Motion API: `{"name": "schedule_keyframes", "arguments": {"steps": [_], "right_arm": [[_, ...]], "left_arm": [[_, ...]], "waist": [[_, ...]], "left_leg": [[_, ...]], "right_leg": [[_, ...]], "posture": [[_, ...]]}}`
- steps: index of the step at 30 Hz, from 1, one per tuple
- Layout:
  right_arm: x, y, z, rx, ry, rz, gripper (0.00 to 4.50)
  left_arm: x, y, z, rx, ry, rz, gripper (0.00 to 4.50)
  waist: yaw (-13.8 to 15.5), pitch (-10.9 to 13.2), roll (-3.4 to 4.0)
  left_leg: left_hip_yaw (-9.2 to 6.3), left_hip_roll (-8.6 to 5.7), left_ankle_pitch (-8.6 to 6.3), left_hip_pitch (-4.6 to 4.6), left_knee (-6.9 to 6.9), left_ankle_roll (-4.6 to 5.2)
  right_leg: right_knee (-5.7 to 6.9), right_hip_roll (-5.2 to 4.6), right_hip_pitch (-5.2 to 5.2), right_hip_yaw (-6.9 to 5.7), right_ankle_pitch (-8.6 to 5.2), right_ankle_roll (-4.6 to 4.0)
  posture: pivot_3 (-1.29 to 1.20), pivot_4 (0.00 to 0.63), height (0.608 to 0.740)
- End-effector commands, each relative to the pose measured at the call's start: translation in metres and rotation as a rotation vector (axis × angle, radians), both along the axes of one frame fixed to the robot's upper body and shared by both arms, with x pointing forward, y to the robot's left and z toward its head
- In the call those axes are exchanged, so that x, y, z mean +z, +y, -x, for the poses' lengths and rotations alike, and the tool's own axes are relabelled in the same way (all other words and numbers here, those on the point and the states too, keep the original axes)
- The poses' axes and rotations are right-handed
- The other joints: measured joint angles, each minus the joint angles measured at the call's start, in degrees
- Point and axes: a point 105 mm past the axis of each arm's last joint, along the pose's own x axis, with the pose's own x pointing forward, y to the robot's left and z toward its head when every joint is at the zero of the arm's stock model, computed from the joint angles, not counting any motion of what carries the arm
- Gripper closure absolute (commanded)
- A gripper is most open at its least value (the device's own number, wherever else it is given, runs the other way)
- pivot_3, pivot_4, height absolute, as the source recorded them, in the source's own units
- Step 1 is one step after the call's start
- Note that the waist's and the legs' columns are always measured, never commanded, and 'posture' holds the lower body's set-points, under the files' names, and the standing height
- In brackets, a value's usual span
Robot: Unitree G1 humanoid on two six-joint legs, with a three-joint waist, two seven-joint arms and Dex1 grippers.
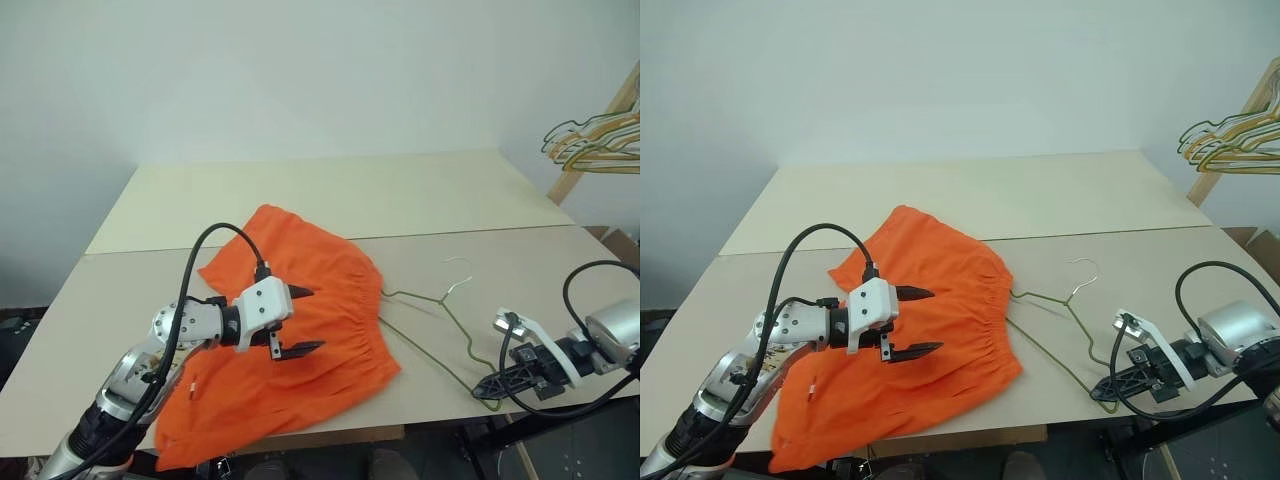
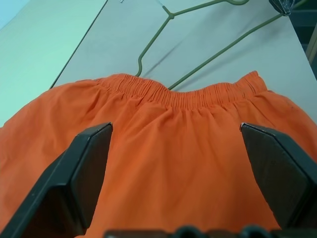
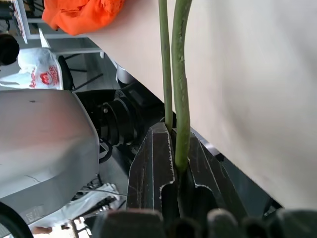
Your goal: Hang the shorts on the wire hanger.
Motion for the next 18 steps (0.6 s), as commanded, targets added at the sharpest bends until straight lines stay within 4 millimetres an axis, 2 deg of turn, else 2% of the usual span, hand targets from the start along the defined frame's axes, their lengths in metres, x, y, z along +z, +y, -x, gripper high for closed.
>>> {"name": "schedule_keyframes", "arguments": {"steps": [1, 7, 11, 18], "right_arm": [[0.014, 0.007, -0.019, -0.037, -0.035, -0.088, 4.50], [0.007, 0.019, -0.030, -0.027, -0.037, -0.111, 4.50], [0.016, 0.023, -0.030, -0.004, -0.087, -0.171, 4.50], [0.003, 0.006, -0.020, 0.005, -0.054, -0.069, 4.50]], "left_arm": [[0.007, -0.002, -0.001, -0.010, -0.044, 0.004, 0.01], [0.005, -0.004, -0.001, -0.002, -0.048, 0.005, 0.01], [0.005, -0.002, 0.000, 0.006, -0.047, 0.004, 0.01], [0.002, -0.003, 0.002, 0.002, -0.041, -0.006, 0.01]], "waist": [[-0.13, -0.01, -0.01], [0.31, -0.01, -0.01], [0.76, -0.01, -0.01], [1.13, -0.01, -0.01]], "left_leg": [[0.01, 0.00, 0.00, 0.01, 0.00, 0.00], [-0.02, 0.00, 0.01, -0.03, -0.01, -0.02], [-0.03, -0.01, 0.01, -0.11, 0.02, -0.02], [-0.04, 0.00, 0.01, -0.10, 0.02, -0.02]], "right_leg": [[0.00, 0.00, 0.00, 0.00, 0.00, 0.00], [0.01, 0.00, -0.01, -0.03, 0.01, -0.01], [0.00, -0.02, -0.07, -0.06, 0.02, 0.00], [0.01, -0.02, -0.07, -0.07, 0.02, 0.00]], "posture": [[0.00, 0.000, 0.740], [0.02, 0.000, 0.740], [0.03, 0.000, 0.740], [0.02, 0.000, 0.740]]}}
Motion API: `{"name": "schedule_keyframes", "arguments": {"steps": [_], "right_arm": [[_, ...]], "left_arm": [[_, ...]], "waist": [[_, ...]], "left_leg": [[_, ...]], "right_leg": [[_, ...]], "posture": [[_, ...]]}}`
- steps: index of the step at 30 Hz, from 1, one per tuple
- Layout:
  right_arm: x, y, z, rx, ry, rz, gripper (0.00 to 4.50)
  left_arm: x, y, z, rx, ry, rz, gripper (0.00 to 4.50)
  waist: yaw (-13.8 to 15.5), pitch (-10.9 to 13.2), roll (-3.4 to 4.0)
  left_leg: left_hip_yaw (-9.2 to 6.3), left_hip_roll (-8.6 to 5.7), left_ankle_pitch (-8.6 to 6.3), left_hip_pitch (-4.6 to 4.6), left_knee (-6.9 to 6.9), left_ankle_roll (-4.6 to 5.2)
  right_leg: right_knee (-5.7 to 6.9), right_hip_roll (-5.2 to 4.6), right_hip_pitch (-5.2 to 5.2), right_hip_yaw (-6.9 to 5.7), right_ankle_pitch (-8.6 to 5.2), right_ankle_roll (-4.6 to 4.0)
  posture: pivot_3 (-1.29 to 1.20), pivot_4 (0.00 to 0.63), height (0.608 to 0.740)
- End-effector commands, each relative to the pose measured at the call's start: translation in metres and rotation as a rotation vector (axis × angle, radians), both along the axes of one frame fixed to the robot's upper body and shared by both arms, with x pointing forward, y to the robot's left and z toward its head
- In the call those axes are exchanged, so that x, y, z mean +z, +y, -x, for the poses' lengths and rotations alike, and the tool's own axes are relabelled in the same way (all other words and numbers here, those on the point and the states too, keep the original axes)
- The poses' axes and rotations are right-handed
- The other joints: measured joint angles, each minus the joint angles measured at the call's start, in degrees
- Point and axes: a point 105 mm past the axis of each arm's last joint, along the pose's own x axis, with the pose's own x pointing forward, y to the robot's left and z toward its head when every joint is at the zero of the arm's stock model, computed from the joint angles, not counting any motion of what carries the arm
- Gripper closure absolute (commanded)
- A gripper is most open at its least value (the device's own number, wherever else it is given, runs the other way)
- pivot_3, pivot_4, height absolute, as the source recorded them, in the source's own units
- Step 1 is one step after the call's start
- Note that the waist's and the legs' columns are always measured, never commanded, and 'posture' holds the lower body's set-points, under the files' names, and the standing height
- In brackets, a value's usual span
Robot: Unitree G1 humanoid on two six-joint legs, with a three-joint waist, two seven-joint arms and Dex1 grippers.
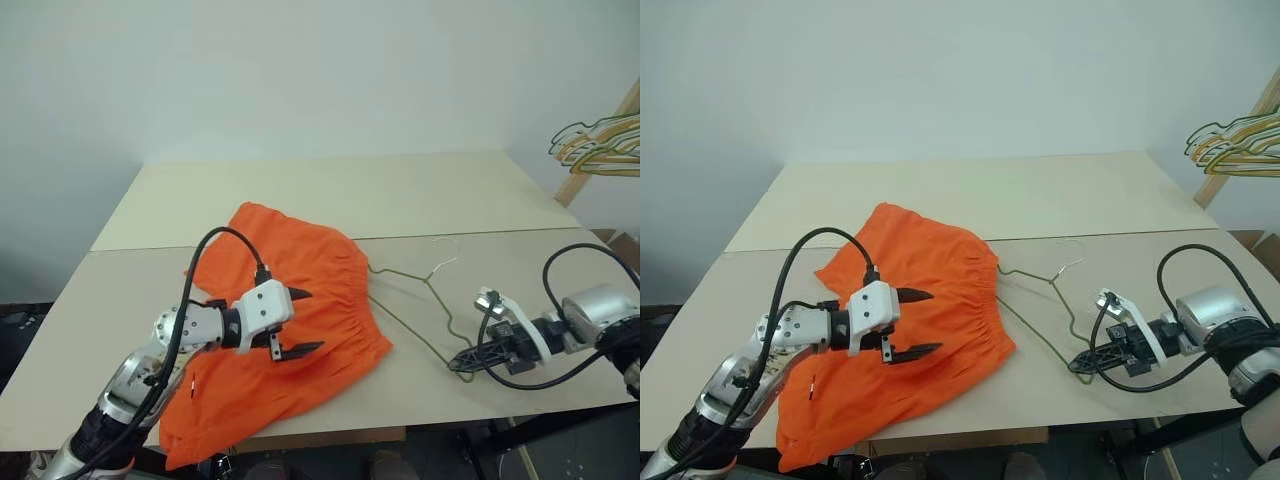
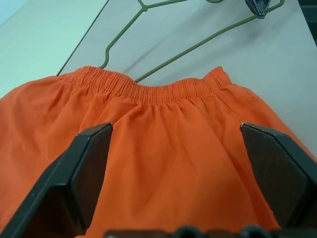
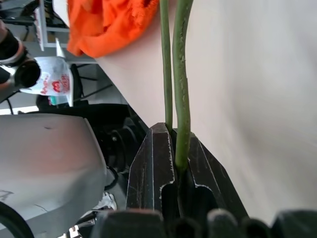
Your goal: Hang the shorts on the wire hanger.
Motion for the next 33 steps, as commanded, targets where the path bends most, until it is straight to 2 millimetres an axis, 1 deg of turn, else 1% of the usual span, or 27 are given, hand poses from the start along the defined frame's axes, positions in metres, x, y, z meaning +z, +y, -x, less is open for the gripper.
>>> {"name": "schedule_keyframes", "arguments": {"steps": [1, 5, 11, 13, 18, 21, 25, 27, 30, 33], "right_arm": [[0.006, -0.008, 0.004, 0.022, -0.012, -0.007, 4.50], [0.003, -0.013, 0.006, 0.010, 0.001, 0.008, 4.50], [0.012, -0.015, 0.003, -0.042, -0.017, -0.049, 4.50], [0.017, -0.013, 0.003, -0.053, -0.016, -0.078, 4.50], [0.028, -0.003, 0.009, -0.011, -0.025, -0.147, 4.50], [0.031, 0.000, 0.012, 0.004, -0.014, -0.162, 4.50], [0.025, 0.004, 0.016, 0.032, 0.027, -0.141, 4.50], [0.016, 0.005, 0.017, 0.052, 0.058, -0.100, 4.50], [0.010, 0.007, 0.008, 0.042, 0.062, -0.073, 4.50], [0.012, 0.009, -0.002, 0.031, 0.023, -0.081, 4.50]], "left_arm": [[0.009, -0.004, 0.002, -0.022, -0.046, 0.005, 0.01], [0.009, -0.006, 0.001, -0.026, -0.045, 0.008, 0.01], [0.009, -0.006, 0.000, -0.027, -0.042, 0.008, 0.01], [0.009, -0.006, 0.000, -0.029, -0.041, 0.009, 0.01], [0.008, -0.006, 0.001, -0.030, -0.040, 0.005, 0.01], [0.007, -0.006, 0.001, -0.029, -0.039, 0.003, 0.01], [0.006, -0.006, 0.001, -0.027, -0.037, -0.002, 0.01], [0.004, -0.006, 0.001, -0.028, -0.039, -0.014, 0.01], [0.002, -0.006, 0.001, -0.030, -0.047, -0.028, 0.01], [0.004, -0.007, 0.001, -0.028, -0.049, -0.021, 0.01]], "waist": [[0.13, 0.00, 0.00], [0.28, 0.00, 0.00], [0.28, 0.00, 0.00], [0.28, 0.00, 0.00], [0.34, 0.00, 0.00], [0.31, 0.00, 0.00], [0.40, 0.00, 0.00], [0.41, 0.00, 0.00], [0.20, -0.01, -0.01], [0.29, -0.01, -0.01]], "left_leg": [[0.00, 0.00, 0.00, 0.00, 0.00, 0.00], [0.00, 0.00, 0.00, 0.00, 0.00, 0.00], [0.00, 0.00, 0.00, 0.00, 0.00, 0.00], [0.00, 0.00, 0.00, 0.00, 0.01, 0.01], [-0.01, 0.02, -0.01, 0.00, 0.00, 0.02], [-0.01, 0.03, -0.02, -0.01, 0.01, 0.03], [-0.01, 0.03, -0.03, 0.00, 0.01, 0.06], [-0.01, 0.02, -0.03, -0.02, 0.01, 0.06], [0.00, 0.02, -0.03, -0.02, 0.03, 0.06], [0.01, 0.02, -0.03, -0.02, 0.05, 0.05]], "right_leg": [[0.00, 0.00, 0.00, 0.00, 0.00, 0.00], [0.00, 0.00, 0.00, 0.00, 0.00, 0.00], [0.00, 0.00, 0.00, 0.00, 0.00, 0.00], [-0.01, 0.00, 0.00, 0.00, 0.00, -0.01], [0.00, -0.01, -0.02, -0.01, 0.00, -0.01], [-0.01, -0.01, -0.02, 0.00, 0.00, -0.01], [0.00, -0.01, -0.02, 0.00, 0.00, -0.01], [-0.01, -0.01, -0.03, -0.01, 0.00, -0.01], [-0.01, -0.01, -0.02, -0.01, 0.00, -0.01], [0.02, -0.01, -0.03, 0.01, 0.01, -0.02]], "posture": [[0.02, 0.000, 0.740], [0.02, 0.000, 0.740], [0.01, 0.000, 0.740], [0.01, 0.000, 0.740], [0.02, 0.000, 0.740], [0.02, 0.000, 0.740], [0.02, 0.000, 0.740], [0.02, 0.000, 0.740], [0.02, 0.000, 0.740], [0.03, 0.000, 0.740]]}}
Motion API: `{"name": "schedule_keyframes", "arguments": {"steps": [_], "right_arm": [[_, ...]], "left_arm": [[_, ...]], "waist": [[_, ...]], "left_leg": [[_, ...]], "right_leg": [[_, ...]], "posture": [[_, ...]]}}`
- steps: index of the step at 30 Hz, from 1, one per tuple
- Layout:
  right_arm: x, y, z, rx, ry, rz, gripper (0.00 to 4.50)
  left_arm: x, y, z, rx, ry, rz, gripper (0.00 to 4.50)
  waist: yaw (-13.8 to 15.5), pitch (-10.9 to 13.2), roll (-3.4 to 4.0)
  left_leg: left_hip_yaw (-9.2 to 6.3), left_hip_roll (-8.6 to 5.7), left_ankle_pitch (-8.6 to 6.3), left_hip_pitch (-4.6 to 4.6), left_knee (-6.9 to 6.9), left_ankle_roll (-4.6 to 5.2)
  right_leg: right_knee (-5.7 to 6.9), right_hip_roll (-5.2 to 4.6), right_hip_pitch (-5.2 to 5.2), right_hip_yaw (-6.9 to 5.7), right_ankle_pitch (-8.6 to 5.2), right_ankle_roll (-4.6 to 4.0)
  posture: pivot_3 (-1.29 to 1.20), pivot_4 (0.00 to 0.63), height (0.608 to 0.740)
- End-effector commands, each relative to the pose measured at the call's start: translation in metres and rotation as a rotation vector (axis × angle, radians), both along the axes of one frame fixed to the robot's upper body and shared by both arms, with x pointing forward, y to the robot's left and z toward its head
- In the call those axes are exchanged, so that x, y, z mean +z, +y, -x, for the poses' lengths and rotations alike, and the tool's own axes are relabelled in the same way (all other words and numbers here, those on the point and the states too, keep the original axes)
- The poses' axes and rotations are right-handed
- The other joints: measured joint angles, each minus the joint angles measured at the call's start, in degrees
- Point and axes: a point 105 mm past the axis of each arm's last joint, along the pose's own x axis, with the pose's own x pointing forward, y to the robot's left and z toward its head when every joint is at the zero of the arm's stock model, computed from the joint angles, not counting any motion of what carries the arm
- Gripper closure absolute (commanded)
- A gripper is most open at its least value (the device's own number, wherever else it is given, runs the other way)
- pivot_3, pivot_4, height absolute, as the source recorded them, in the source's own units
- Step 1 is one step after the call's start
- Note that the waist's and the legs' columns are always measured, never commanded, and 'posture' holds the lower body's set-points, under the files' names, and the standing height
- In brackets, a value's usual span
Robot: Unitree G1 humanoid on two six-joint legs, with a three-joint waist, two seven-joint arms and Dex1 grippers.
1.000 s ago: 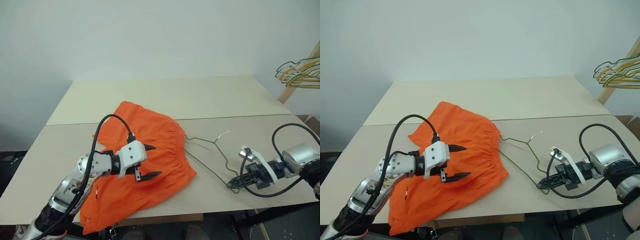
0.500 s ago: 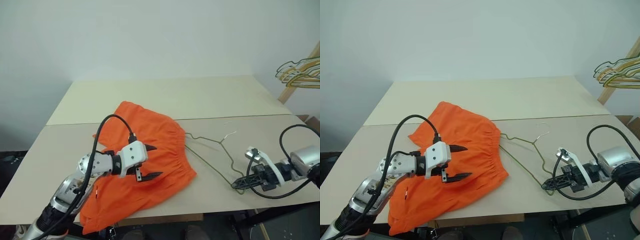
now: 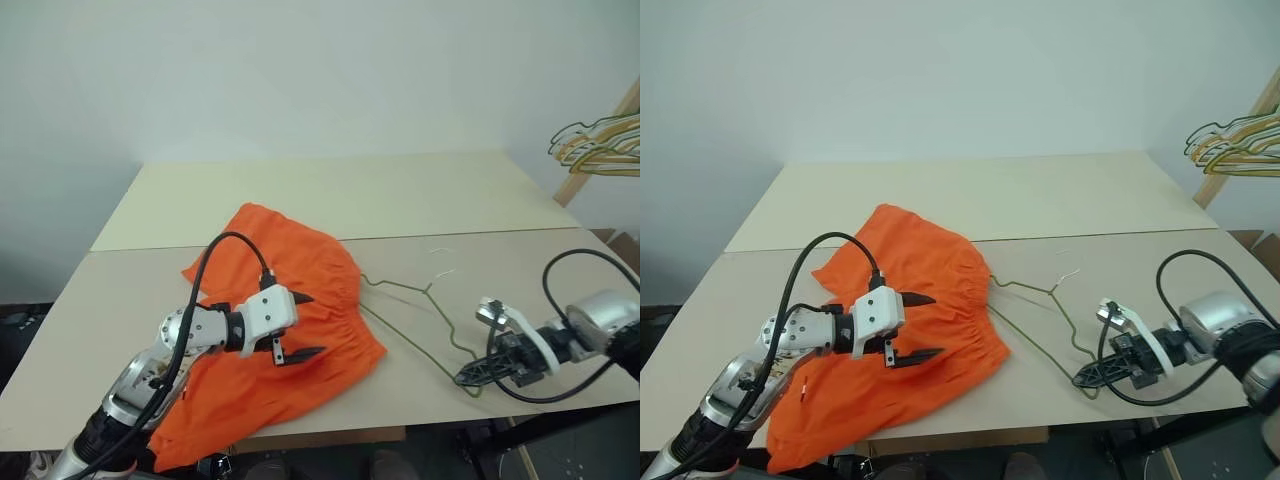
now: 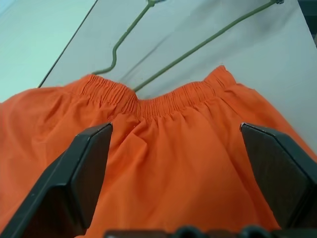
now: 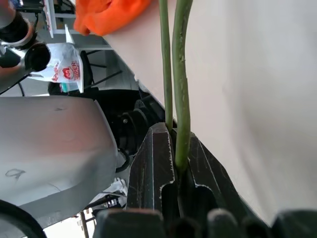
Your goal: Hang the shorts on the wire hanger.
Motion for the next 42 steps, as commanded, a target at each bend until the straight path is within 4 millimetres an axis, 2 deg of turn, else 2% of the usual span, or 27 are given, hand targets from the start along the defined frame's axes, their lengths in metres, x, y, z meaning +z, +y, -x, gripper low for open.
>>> {"name": "schedule_keyframes", "arguments": {"steps": [1, 8, 14, 19, 23, 25, 29, 31, 42], "right_arm": [[0.017, 0.002, -0.015, -0.011, -0.055, -0.050, 4.50], [0.017, 0.010, -0.015, 0.076, -0.083, -0.039, 4.50], [0.012, 0.019, -0.025, 0.082, -0.086, -0.038, 4.50], [0.006, 0.018, -0.010, 0.196, -0.079, -0.009, 4.50], [0.005, 0.015, -0.007, 0.219, -0.089, -0.008, 4.50], [0.008, 0.018, -0.009, 0.211, -0.109, -0.039, 4.50], [0.017, 0.028, -0.030, 0.091, -0.118, -0.114, 4.50], [0.017, 0.031, -0.033, 0.058, -0.115, -0.136, 4.50], [0.026, 0.022, -0.047, -0.134, -0.159, -0.258, 4.50]], "left_arm": [[0.011, -0.002, -0.001, -0.010, -0.052, 0.010, 0.01], [0.009, -0.003, -0.002, -0.008, -0.061, 0.003, 0.01], [0.008, -0.004, -0.002, -0.006, -0.061, 0.005, 0.01], [0.007, -0.004, -0.002, -0.002, -0.063, 0.002, 0.01], [0.006, -0.004, -0.002, 0.002, -0.062, 0.001, 0.01], [0.005, -0.005, -0.001, 0.000, -0.060, 0.002, 0.01], [0.004, -0.007, -0.001, -0.007, -0.059, 0.000, 0.01], [0.004, -0.007, -0.001, -0.009, -0.060, -0.003, 0.01], [0.000, -0.006, 0.000, -0.012, -0.063, -0.016, 0.01]], "waist": [[0.12, 0.00, 0.00], [0.23, -0.01, 0.01], [0.00, -0.01, 0.02], [0.36, -0.03, 0.04], [0.32, -0.03, 0.04], [0.26, -0.03, 0.04], [-0.01, -0.03, 0.04], [-0.02, -0.04, 0.05], [0.52, -0.04, 0.06]], "left_leg": [[0.00, 0.00, 0.00, -0.02, 0.00, -0.01], [-0.08, 0.01, 0.00, -0.17, 0.09, -0.01], [-0.07, 0.01, 0.00, -0.17, 0.13, -0.01], [-0.14, 0.01, 0.00, -0.29, 0.14, -0.01], [-0.16, -0.01, -0.01, -0.35, 0.22, 0.00], [-0.16, -0.01, -0.01, -0.33, 0.23, 0.01], [-0.15, 0.00, -0.01, -0.32, 0.23, 0.01], [-0.12, 0.01, -0.01, -0.31, 0.23, 0.01], [-0.19, -0.02, -0.03, -0.45, 0.36, 0.05]], "right_leg": [[0.00, 0.00, -0.03, -0.01, 0.00, 0.00], [-0.01, -0.01, -0.08, -0.10, 0.00, 0.00], [0.01, -0.01, -0.07, -0.09, 0.01, 0.00], [0.01, -0.02, -0.15, -0.17, 0.01, 0.00], [0.01, -0.06, -0.15, -0.21, 0.01, 0.00], [0.02, -0.06, -0.14, -0.20, 0.02, 0.00], [0.02, -0.06, -0.14, -0.19, 0.02, 0.00], [0.02, -0.04, -0.12, -0.16, 0.04, -0.01], [0.01, -0.07, -0.14, -0.27, 0.05, 0.02]], "posture": [[0.03, 0.000, 0.740], [0.03, 0.000, 0.740], [0.03, 0.000, 0.740], [0.04, 0.000, 0.740], [0.04, 0.000, 0.740], [0.04, 0.000, 0.740], [0.03, 0.000, 0.740], [0.03, 0.000, 0.740], [0.04, 0.000, 0.740]]}}
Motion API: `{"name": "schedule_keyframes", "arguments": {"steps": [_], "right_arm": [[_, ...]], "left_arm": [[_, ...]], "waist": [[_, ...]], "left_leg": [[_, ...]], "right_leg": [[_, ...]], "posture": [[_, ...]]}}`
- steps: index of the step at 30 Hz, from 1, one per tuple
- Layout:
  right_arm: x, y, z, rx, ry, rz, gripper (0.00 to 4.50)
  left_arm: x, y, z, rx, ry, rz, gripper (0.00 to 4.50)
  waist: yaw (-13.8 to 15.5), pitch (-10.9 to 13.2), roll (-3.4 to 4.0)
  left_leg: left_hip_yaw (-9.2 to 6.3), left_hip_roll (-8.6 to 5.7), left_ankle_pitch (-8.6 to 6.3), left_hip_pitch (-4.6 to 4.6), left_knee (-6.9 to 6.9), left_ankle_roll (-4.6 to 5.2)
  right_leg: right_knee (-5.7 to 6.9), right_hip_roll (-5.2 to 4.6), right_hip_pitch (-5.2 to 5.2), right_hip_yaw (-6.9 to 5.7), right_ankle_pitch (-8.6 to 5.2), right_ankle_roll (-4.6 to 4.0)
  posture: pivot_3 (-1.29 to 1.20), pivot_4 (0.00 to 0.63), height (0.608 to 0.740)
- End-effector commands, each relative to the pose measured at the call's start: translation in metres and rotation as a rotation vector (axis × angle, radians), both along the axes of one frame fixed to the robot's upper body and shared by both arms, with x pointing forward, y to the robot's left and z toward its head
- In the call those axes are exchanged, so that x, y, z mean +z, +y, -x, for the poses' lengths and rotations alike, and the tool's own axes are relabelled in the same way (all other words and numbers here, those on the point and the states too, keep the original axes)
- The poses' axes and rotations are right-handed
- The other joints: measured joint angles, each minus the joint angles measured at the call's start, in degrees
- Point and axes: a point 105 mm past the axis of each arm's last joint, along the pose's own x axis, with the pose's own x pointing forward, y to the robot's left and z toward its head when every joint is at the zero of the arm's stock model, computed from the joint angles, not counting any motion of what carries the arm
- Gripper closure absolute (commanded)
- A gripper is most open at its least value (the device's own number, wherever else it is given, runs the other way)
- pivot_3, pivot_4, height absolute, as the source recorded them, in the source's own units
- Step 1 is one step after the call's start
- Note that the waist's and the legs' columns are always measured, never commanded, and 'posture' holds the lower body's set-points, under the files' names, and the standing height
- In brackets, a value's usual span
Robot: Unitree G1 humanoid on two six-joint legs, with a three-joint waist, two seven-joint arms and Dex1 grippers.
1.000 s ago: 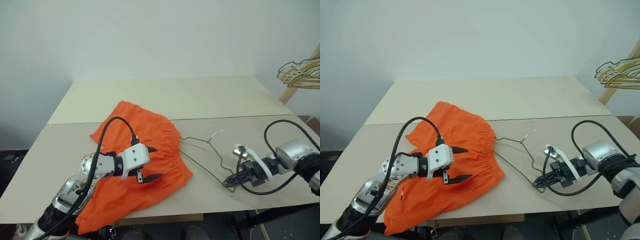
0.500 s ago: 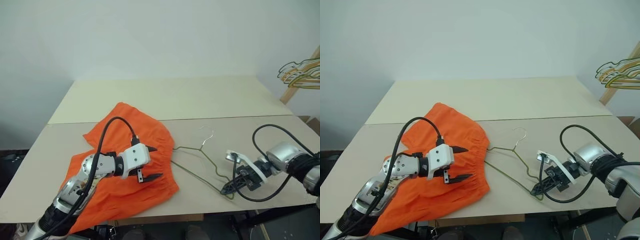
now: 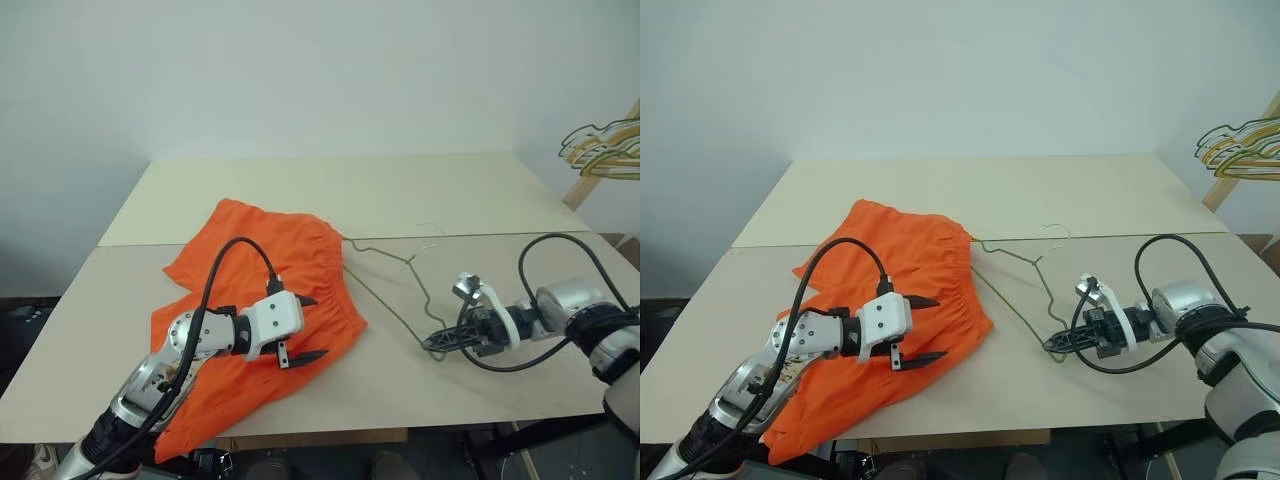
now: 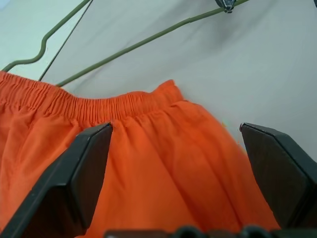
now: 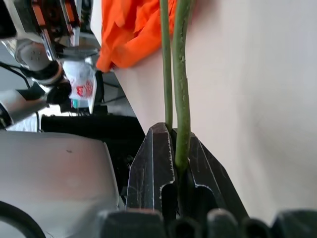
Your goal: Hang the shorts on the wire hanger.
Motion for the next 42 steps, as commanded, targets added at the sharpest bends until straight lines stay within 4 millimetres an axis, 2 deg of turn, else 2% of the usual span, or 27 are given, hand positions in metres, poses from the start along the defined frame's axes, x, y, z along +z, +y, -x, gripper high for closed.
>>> {"name": "schedule_keyframes", "arguments": {"steps": [1, 6, 12, 17, 23, 27, 33, 39, 42], "right_arm": [[0.015, -0.001, -0.007, -0.043, -0.021, -0.089, 4.50], [0.004, -0.006, 0.007, 0.023, -0.005, -0.012, 4.50], [0.000, -0.015, 0.012, 0.059, -0.016, 0.066, 4.50], [0.002, -0.011, 0.025, 0.148, -0.013, 0.071, 4.50], [-0.005, -0.005, 0.037, 0.242, 0.037, 0.102, 4.50], [-0.010, -0.002, 0.032, 0.271, 0.027, 0.134, 4.50], [-0.007, 0.009, 0.002, 0.188, -0.017, 0.123, 4.50], [-0.008, 0.017, 0.009, 0.261, -0.007, 0.116, 4.50], [-0.006, 0.024, 0.001, 0.219, 0.002, 0.088, 4.50]], "left_arm": [[0.006, -0.002, 0.001, -0.016, -0.040, 0.002, 0.01], [0.006, -0.003, 0.000, -0.022, -0.042, -0.004, 0.01], [0.004, -0.003, 0.000, -0.024, -0.043, -0.009, 0.01], [0.004, -0.003, 0.001, -0.025, -0.042, -0.010, 0.01], [0.002, -0.004, 0.001, -0.028, -0.043, -0.016, 0.01], [0.001, -0.003, 0.001, -0.028, -0.043, -0.021, 0.01], [0.000, -0.003, 0.002, -0.031, -0.043, -0.027, 0.01], [-0.001, -0.003, 0.002, -0.029, -0.043, -0.030, 0.01], [-0.001, -0.003, 0.002, -0.028, -0.042, -0.029, 0.01]], "waist": [[-0.19, 0.00, 0.01], [-0.35, -0.02, 0.02], [-0.35, -0.02, 0.03], [-0.37, -0.02, 0.04], [-0.41, -0.03, 0.04], [-0.52, -0.03, 0.05], [-0.63, -0.06, 0.07], [-0.25, -0.08, 0.11], [-0.38, -0.10, 0.13]], "left_leg": [[0.01, 0.00, 0.00, 0.00, 0.01, 0.00], [0.00, 0.01, -0.01, -0.01, 0.00, 0.01], [0.02, 0.00, -0.02, -0.01, 0.08, 0.03], [0.01, 0.01, -0.04, -0.02, 0.09, 0.06], [0.01, 0.01, -0.05, 0.00, 0.11, 0.08], [0.02, 0.01, -0.06, -0.01, 0.11, 0.09], [0.05, 0.01, -0.06, 0.01, 0.13, 0.08], [-0.01, -0.01, -0.06, -0.12, 0.16, 0.08], [-0.01, 0.00, -0.06, -0.11, 0.17, 0.07]], "right_leg": [[0.01, 0.00, 0.00, 0.01, 0.00, 0.01], [0.00, 0.01, 0.00, 0.02, 0.01, 0.02], [0.01, 0.01, 0.01, 0.04, 0.02, 0.04], [0.00, 0.01, 0.00, 0.04, 0.02, 0.04], [0.00, 0.01, 0.02, 0.06, 0.02, 0.04], [0.00, 0.00, 0.00, 0.07, 0.02, 0.04], [0.01, 0.02, 0.02, 0.08, 0.03, 0.05], [0.00, -0.01, -0.02, -0.04, 0.03, 0.06], [0.01, -0.01, -0.03, -0.04, 0.03, 0.06]], "posture": [[0.04, 0.000, 0.740], [0.03, 0.000, 0.740], [0.02, 0.000, 0.740], [0.03, 0.000, 0.740], [0.03, 0.000, 0.740], [0.03, 0.000, 0.740], [0.04, 0.000, 0.740], [0.04, 0.000, 0.740], [0.04, 0.000, 0.740]]}}
